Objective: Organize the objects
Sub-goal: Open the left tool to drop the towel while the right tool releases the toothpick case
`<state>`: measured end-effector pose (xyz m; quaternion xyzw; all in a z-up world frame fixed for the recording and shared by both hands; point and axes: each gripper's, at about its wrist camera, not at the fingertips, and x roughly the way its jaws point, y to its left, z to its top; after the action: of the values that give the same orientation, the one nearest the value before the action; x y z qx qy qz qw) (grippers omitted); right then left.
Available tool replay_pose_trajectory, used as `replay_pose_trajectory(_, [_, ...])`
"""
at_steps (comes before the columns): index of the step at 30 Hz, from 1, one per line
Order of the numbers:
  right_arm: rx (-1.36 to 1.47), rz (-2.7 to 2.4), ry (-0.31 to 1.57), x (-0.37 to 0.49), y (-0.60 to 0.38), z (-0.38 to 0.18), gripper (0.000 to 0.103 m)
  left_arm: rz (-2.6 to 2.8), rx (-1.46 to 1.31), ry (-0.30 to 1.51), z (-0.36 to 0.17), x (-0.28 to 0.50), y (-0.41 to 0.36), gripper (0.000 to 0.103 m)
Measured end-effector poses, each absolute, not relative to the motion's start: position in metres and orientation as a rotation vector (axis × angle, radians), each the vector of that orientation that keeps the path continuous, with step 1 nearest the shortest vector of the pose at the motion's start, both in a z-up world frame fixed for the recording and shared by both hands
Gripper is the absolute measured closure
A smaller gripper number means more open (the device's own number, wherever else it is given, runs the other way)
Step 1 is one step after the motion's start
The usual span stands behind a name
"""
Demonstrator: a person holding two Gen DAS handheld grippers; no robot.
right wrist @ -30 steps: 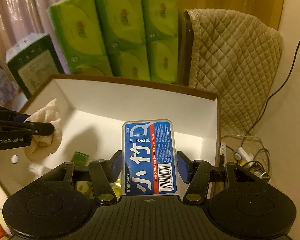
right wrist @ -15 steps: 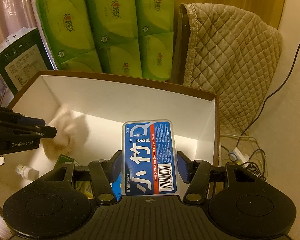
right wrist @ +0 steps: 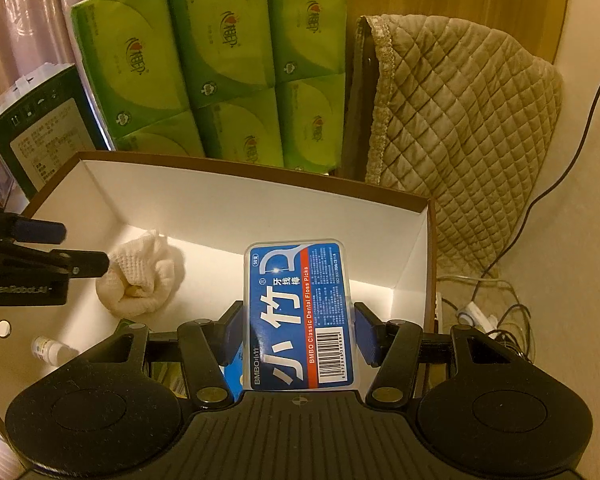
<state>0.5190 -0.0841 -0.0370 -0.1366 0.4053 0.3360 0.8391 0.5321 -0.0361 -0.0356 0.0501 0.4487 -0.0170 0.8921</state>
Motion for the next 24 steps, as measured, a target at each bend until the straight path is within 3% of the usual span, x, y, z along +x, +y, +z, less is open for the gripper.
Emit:
replay_pose_trajectory(2, [-0.287, 0.707, 0.856, 0.520, -0.084, -0.037, 0.050, -0.028, 0.101, 0.928, -0.034, 0.530, -0.034, 0.037])
replay_pose_trajectory(14, [-0.175, 0.699, 0.840, 0.535, -0.086, -0.019, 0.048, -0.019, 0.083, 0.913, -0.025, 0.519, -0.027, 0.028])
replay_pose_trajectory(18, [-0.139, 0.705, 0.784, 0.530, -0.094, -0.008, 0.028, -0.015, 0.062, 0.899, -0.019, 0.512, -0.024, 0.024])
replay_pose_trajectory(24, [-0.078, 0.740, 0.744, 0.515, -0.110, 0.009, 0.025, -0.012, 0.031, 0.884, -0.007, 0.496, -0.020, 0.021])
